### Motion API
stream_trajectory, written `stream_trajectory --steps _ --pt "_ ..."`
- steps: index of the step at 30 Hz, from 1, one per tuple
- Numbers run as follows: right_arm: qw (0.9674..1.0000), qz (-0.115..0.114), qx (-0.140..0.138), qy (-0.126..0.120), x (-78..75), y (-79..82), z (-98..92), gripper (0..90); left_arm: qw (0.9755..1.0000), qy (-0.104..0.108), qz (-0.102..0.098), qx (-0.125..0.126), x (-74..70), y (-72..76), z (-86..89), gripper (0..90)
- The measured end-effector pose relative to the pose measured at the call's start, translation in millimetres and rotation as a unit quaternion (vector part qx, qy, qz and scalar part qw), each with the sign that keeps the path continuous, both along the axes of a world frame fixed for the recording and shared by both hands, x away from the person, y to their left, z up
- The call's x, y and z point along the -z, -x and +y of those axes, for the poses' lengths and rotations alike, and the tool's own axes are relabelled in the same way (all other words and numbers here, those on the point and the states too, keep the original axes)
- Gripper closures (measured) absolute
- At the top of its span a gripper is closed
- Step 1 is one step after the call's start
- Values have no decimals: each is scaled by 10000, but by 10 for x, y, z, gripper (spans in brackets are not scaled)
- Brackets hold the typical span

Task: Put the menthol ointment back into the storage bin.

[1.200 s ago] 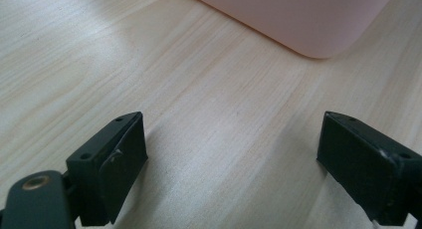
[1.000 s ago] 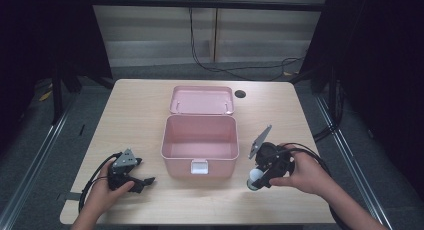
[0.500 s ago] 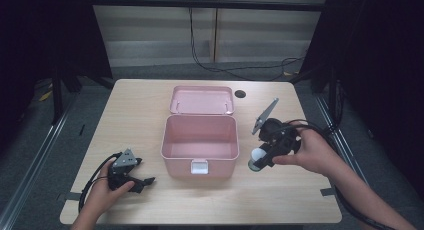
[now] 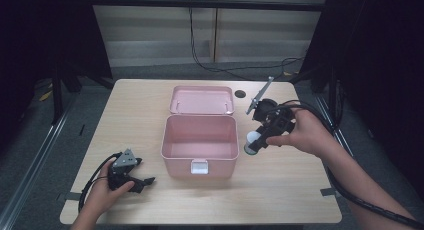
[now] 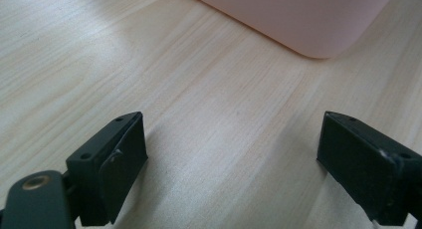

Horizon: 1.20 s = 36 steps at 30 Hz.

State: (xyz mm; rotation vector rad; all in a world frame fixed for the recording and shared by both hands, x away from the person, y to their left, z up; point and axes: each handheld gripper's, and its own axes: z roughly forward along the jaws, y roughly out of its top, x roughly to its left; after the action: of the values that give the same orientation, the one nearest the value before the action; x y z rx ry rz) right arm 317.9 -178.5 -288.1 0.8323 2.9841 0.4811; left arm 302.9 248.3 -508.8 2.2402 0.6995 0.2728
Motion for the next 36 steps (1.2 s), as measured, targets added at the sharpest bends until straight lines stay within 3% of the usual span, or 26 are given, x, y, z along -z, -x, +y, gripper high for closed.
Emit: stream_trajectory --steps 9,20,27,28,36 --pt "9997 -15 220 55 -51 -251 217 505 10000 -19 17 12 -4 0 2 114" --pt "9975 -24 703 -6 -1 -548 436 504 10000 -24 17 6 -5 1 1 114" --pt "9938 122 1103 85 65 -649 559 505 10000 -26 17 5 -5 1 1 114" --pt "9917 179 1270 121 92 -676 598 505 10000 -26 18 6 -5 1 1 114" --pt "9847 228 1713 223 194 -795 674 505 10000 -26 17 6 -5 1 1 114"
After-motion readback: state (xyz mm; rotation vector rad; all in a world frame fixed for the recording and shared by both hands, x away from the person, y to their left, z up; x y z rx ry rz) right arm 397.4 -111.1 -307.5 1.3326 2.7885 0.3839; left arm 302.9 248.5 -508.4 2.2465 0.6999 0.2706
